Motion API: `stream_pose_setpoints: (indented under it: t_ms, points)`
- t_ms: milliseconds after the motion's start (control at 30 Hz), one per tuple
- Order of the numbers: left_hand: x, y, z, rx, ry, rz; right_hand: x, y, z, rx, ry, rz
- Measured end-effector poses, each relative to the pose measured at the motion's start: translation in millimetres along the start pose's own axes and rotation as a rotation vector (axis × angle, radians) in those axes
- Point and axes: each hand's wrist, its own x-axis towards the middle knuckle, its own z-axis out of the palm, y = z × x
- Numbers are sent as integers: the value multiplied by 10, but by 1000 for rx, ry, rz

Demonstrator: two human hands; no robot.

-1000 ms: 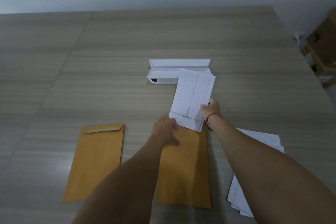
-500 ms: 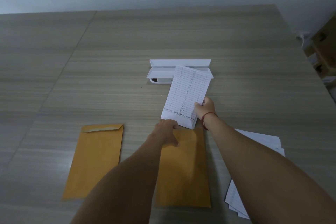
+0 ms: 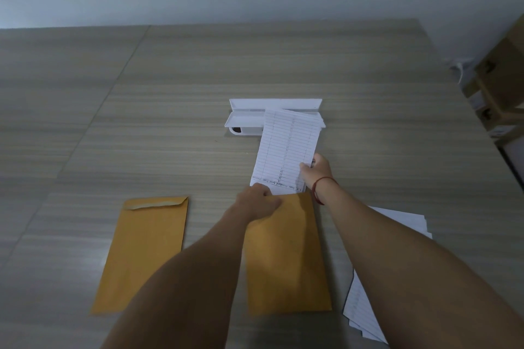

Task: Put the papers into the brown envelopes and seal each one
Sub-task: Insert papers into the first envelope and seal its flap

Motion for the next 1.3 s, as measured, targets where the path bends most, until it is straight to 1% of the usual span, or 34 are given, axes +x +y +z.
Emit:
stream_pose_setpoints:
  t_ms: [300, 533, 600, 700, 833, 900, 1000, 1033, 1200, 1300]
  points:
    - [25, 50, -18, 56, 83, 87, -57, 33, -31, -155, -47, -14]
    - [11, 99, -36, 144, 207, 225, -75, 177, -30, -283, -68, -34]
    - [15, 98, -25, 175, 228, 263, -152, 195, -53, -280, -74, -41]
    - [13, 67, 3, 202, 233, 296, -206, 182, -77, -214, -82, -62]
    - [17, 58, 14, 207, 240, 318, -163, 59, -78, -136, 10, -84]
    - [29, 64, 11, 194, 268, 330, -151, 47, -66, -198, -4, -75]
    - [25, 95, 2, 197, 310, 343, -199, 128, -45, -344, -81, -70]
    - [17, 106, 2, 201, 316, 351, -213, 155, -46, -353, -85, -70]
    - [0, 105, -9, 207, 288, 388, -201, 10, -85, -149, -30, -75]
    - [-12, 111, -8, 186, 294, 378, -169, -78, -94, -145, -9, -79]
